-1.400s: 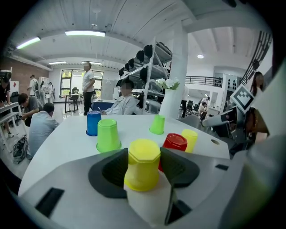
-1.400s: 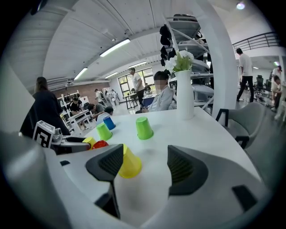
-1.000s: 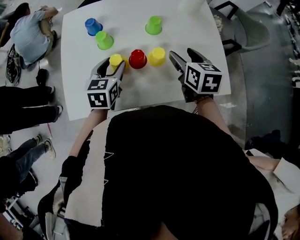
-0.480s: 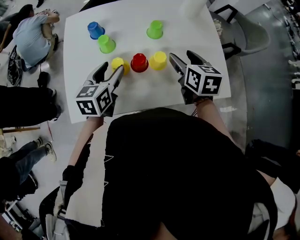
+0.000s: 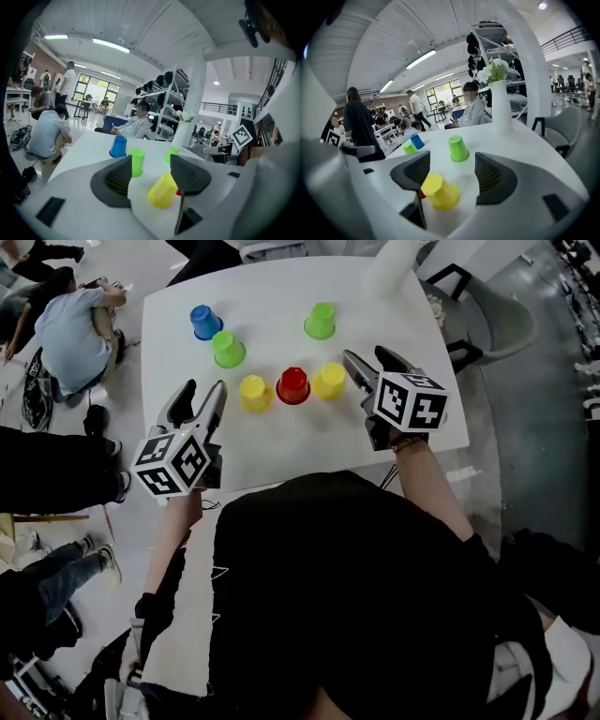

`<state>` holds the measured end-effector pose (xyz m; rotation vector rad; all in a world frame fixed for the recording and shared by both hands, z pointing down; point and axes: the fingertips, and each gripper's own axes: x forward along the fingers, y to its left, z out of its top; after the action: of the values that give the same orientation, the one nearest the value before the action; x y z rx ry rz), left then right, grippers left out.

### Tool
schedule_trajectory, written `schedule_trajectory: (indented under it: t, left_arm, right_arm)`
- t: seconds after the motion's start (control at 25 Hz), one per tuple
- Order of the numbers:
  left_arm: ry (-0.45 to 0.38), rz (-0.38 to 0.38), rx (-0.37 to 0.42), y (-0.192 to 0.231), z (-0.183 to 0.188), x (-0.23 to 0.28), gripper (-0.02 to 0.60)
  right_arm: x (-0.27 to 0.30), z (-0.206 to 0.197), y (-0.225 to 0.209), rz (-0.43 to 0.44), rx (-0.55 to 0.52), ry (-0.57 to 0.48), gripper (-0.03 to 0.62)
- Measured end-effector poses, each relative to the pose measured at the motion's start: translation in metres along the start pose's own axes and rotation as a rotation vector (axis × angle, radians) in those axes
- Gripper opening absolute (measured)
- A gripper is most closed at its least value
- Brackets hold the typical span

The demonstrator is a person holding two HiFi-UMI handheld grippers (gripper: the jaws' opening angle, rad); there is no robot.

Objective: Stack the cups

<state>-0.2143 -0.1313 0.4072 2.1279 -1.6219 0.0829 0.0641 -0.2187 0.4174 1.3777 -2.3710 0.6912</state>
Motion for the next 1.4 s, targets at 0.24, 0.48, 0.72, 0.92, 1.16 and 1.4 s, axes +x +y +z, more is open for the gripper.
schedule_trajectory:
  t: [0.24,0.48,0.72,0.92,1.16,1.4]
  left_arm:
    - [-0.002,0.022,0.002,0.006,-0.006,-0.014,0.264]
    - [-0.012,0.111,-0.025,0.016,-0.007,-0.030,0.257]
    - [-0.031,0.245,-0.067,0.016,-0.014,-0.056,0.238]
    - [-0.032,0.330,-0.083,0.014,-0.018,-0.073,0.236]
    - [-0.032,0.409,-0.103,0.012,-0.023,-0.089,0.235]
    - [-0.037,0.439,-0.113,0.012,-0.023,-0.092,0.233]
  right_arm:
    - [0.029,0.007,0.011,0.049,-0.099,0.047,0.294]
    - [0.064,0.014,0.012,0.121,-0.214,0.115,0.290]
    - [0.099,0.011,0.007,0.190,-0.338,0.183,0.290]
    - [0.124,0.013,0.001,0.219,-0.429,0.200,0.281]
    - [0.140,0.017,0.009,0.284,-0.429,0.204,0.272]
    - [0.149,0.013,0.010,0.289,-0.444,0.219,0.262]
